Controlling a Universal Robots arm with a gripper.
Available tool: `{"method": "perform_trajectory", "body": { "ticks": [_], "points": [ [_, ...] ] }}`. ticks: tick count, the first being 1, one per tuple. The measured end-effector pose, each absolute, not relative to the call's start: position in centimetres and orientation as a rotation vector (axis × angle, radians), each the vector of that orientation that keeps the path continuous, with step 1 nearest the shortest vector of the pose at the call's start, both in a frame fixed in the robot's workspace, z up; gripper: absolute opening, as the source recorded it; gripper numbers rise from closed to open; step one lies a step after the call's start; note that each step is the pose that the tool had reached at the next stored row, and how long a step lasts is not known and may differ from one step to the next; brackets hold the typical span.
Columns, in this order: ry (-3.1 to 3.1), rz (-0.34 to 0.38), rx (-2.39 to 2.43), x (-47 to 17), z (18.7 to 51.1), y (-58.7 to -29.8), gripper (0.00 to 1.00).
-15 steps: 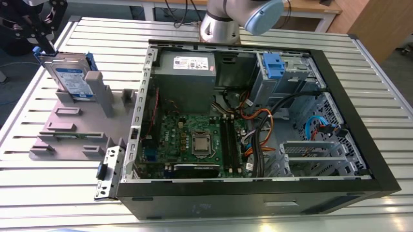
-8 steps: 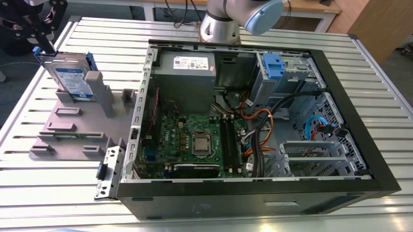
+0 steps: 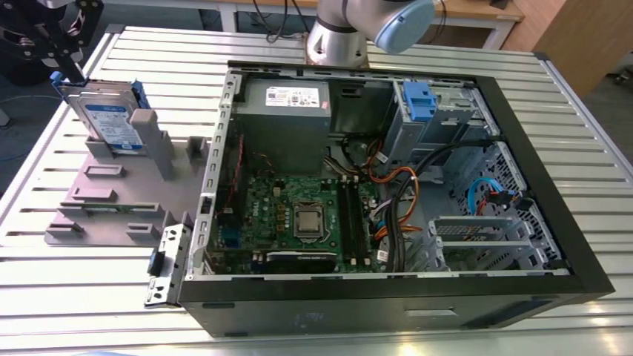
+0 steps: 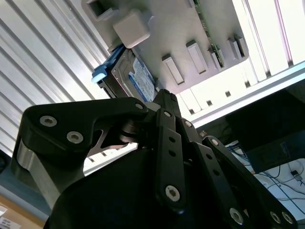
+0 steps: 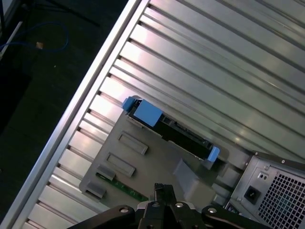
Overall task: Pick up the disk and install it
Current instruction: 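Pick up the disk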
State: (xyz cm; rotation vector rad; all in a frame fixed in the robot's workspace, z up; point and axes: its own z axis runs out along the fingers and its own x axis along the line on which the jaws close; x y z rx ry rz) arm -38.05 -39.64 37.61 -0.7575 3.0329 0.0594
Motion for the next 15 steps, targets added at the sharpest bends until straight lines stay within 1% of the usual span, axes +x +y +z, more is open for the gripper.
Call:
{"method": "perform_trajectory", "body": {
  "ticks": [15],
  "points": [
    [3.023, 0.06, -0.796, -38.05, 37.61, -39.64, 0.11]
  ]
}}
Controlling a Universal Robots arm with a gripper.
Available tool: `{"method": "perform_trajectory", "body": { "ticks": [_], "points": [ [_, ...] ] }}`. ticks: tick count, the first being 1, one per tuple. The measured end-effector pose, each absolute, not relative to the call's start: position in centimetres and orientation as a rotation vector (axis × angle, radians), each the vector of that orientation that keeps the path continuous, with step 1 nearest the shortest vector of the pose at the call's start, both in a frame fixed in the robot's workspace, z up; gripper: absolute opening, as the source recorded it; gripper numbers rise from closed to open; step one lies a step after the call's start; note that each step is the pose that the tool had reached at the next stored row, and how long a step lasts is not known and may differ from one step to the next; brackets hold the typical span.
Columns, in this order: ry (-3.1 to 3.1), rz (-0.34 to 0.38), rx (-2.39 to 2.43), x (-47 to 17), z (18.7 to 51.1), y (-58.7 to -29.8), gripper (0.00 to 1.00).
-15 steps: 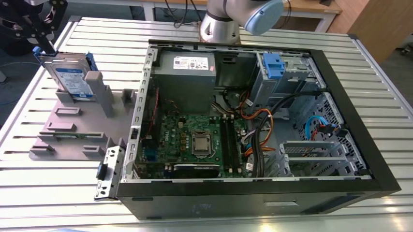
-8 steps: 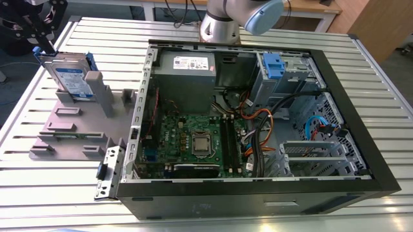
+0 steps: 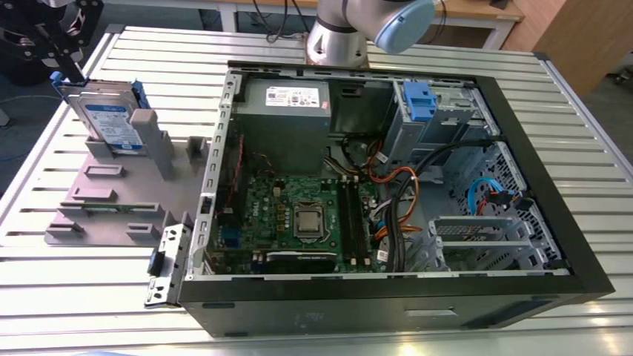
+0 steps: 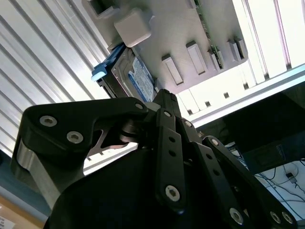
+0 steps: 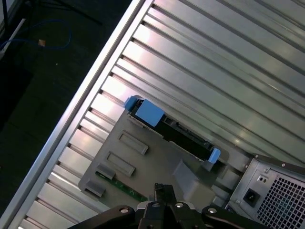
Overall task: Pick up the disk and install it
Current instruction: 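Pick up the disk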
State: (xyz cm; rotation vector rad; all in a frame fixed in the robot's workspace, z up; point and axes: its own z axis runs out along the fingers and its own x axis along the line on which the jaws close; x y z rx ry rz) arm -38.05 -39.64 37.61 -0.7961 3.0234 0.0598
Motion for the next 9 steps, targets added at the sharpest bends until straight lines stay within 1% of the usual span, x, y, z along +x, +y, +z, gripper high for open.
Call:
{"method": "perform_trajectory", "body": {
  "ticks": [9],
  "points": [
    [3.018, 0.06, -0.818, -38.05, 37.61, -39.64, 0.11]
  ]
}}
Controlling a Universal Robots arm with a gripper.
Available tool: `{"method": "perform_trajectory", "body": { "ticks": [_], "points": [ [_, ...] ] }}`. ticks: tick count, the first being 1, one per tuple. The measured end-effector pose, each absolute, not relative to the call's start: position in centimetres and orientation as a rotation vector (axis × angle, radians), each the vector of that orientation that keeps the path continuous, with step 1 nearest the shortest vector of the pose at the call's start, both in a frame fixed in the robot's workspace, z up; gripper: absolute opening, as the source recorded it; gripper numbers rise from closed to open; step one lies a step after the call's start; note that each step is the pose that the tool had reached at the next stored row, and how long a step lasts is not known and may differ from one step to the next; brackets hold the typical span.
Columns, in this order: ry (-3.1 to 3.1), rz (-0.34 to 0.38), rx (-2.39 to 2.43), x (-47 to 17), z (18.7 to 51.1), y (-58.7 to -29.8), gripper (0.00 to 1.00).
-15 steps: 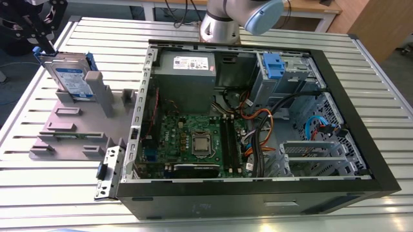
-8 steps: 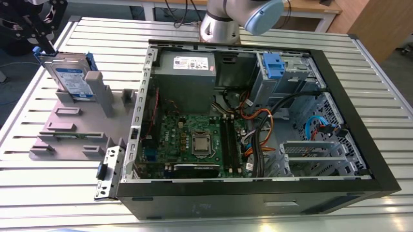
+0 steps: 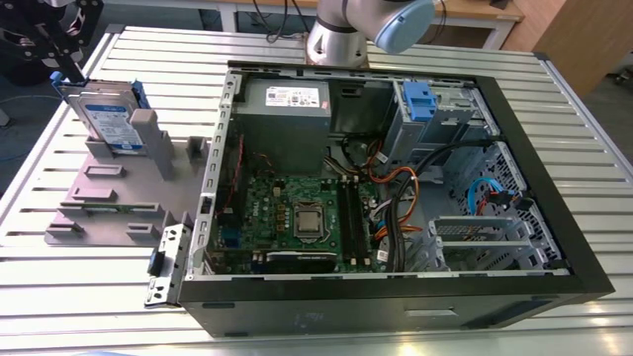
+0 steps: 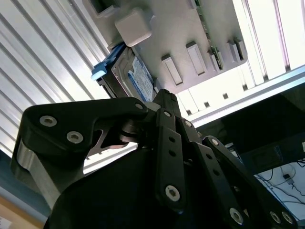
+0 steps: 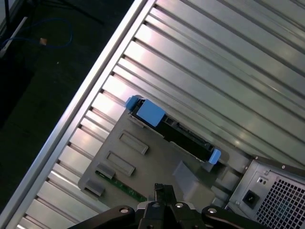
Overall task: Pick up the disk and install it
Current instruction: 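Pick up the disk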
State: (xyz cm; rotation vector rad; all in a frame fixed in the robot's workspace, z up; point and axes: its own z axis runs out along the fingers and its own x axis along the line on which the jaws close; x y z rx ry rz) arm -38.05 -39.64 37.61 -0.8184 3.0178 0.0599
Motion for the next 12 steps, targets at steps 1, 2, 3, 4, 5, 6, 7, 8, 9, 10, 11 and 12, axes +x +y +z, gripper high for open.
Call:
{"method": "perform_trajectory", "body": {
  "ticks": [1, 2, 3, 4, 5, 6, 7, 8, 9, 10, 11, 12],
  "points": [
    [3.017, 0.06, -0.821, -38.05, 37.61, -39.64, 0.11],
    [3.016, 0.06, -0.823, -38.05, 37.61, -39.64, 0.11],
    [3.016, 0.06, -0.826, -38.05, 37.61, -39.64, 0.11],
    [3.015, 0.06, -0.828, -38.05, 37.61, -39.64, 0.11],
    [3.015, 0.06, -0.831, -38.05, 37.61, -39.64, 0.11],
    [3.014, 0.06, -0.833, -38.05, 37.61, -39.64, 0.11],
    [3.013, 0.06, -0.835, -38.05, 37.61, -39.64, 0.11],
    [3.013, 0.06, -0.838, -38.05, 37.61, -39.64, 0.11],
    [3.012, 0.06, -0.84, -38.05, 37.61, -39.64, 0.11],
    [3.011, 0.06, -0.842, -38.05, 37.61, -39.64, 0.11],
    [3.011, 0.06, -0.845, -38.05, 37.61, -39.64, 0.11],
    [3.01, 0.06, -0.847, -38.05, 37.61, -39.64, 0.11]
  ]
}}
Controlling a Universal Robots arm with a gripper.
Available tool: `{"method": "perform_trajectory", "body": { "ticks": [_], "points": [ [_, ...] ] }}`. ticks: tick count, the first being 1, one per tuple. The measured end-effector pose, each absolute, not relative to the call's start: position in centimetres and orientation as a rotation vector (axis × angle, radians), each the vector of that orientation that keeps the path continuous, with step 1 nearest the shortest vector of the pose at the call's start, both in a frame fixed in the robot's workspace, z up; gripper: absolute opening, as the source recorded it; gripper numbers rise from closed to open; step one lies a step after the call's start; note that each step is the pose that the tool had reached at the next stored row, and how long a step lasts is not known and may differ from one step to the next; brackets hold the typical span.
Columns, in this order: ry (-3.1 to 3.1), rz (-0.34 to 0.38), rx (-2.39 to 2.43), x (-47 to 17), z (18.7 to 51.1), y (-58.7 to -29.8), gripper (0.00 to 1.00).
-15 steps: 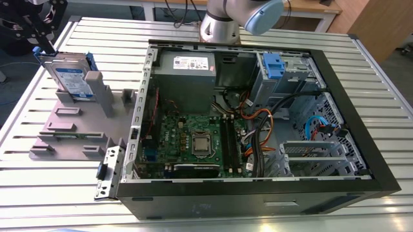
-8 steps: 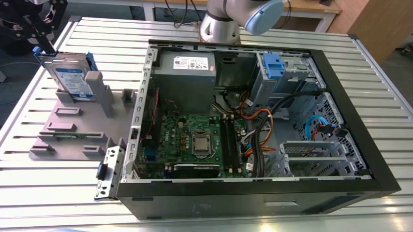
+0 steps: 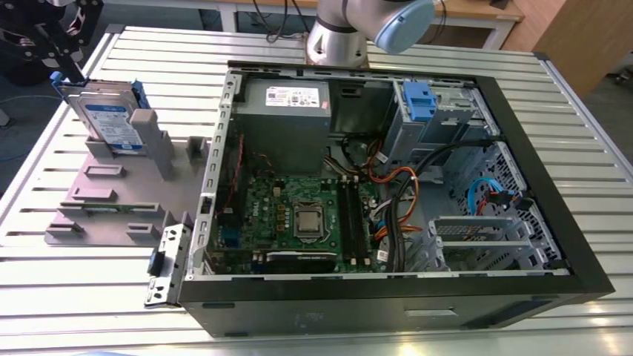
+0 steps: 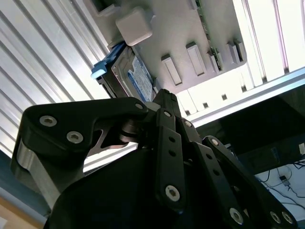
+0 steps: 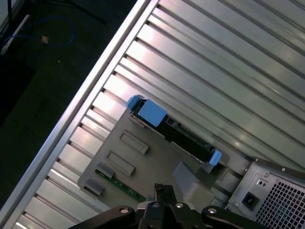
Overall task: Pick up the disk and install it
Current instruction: 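Pick up the disk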
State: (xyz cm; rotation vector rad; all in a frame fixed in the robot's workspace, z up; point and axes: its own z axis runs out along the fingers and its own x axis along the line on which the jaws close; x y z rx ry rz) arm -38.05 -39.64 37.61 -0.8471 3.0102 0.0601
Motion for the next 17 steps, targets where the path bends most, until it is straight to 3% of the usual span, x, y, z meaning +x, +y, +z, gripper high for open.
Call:
{"method": "perform_trajectory", "body": {
  "ticks": [17],
  "points": [
    [3.0, 0.06, -0.886, -38.05, 37.61, -39.64, 0.11]
  ]
}}
